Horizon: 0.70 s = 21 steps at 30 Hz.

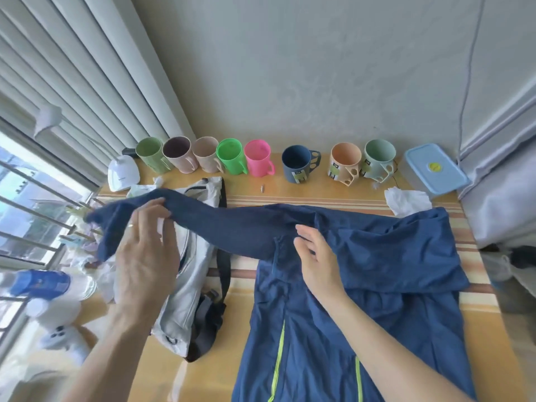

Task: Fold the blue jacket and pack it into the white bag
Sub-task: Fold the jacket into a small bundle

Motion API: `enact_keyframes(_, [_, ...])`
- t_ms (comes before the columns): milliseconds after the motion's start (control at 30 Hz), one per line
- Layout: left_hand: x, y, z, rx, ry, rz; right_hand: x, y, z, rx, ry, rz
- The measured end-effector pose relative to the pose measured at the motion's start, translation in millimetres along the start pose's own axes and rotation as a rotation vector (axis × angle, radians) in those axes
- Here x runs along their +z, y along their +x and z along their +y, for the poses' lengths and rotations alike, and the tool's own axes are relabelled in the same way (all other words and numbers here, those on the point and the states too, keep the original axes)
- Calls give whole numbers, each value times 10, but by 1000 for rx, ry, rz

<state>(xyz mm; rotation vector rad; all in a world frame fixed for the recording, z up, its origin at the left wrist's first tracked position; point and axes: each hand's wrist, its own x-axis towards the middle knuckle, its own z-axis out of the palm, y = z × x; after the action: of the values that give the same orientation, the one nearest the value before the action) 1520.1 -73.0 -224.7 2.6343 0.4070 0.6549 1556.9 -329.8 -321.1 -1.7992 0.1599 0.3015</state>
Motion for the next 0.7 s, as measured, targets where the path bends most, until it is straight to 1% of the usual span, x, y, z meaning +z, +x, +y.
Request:
enact_keyframes(67, [118, 40, 303, 426, 8, -44, -235, -23, -168, 139, 332, 67])
enact_keyframes(133, [374, -66, 643, 755, -22, -162, -575, -21, -182, 285, 659, 80])
enact_keyframes(200, [757, -317, 953, 1019, -42, -317, -937, -29, -72, 391, 909, 96])
enact_keyframes(267, [1200, -629, 1123, 1243, -74, -519, -1243, -52, 160, 430, 1081, 164])
enact_keyframes(300, [1401, -771, 1160, 1326, -71, -624, -1378, -61, 296, 420, 1151, 215])
enact_keyframes(333, [1557, -893, 1174, 1374, -41, -716, -1508, -72, 446, 413, 1204, 285])
enact_keyframes(367, [1668, -992, 1162, 1385, 1, -800, -1622, -83, 580, 420, 1246, 342])
enact_keyframes(400, [1733, -1067, 1134, 1374, 28, -864, -1733, -104, 698, 468, 1248, 412])
enact_keyframes(433, [1766, -1115, 1090, 1346, 33, -890, -1841, -118, 820, 534, 1234, 477])
enact_keyframes(467, [1784, -1142, 1033, 1305, 38, -883, -1934, -129, 897, 595, 1200, 529])
enact_keyframes(500, [1797, -1145, 975, 1243, 47, -858, -2016, -114, 977, 634, 1161, 546])
enact_keyframes(533, [1833, -1136, 911, 1148, 56, -824, -2078, -83, 1052, 661, 1096, 569])
enact_keyframes(633, [1997, -1018, 752, 770, 149, -765, -2204, 98, 1232, 636, 895, 631])
enact_keyframes(700, [2142, -912, 615, 564, 280, -817, -2303, 218, 1221, 542, 823, 678])
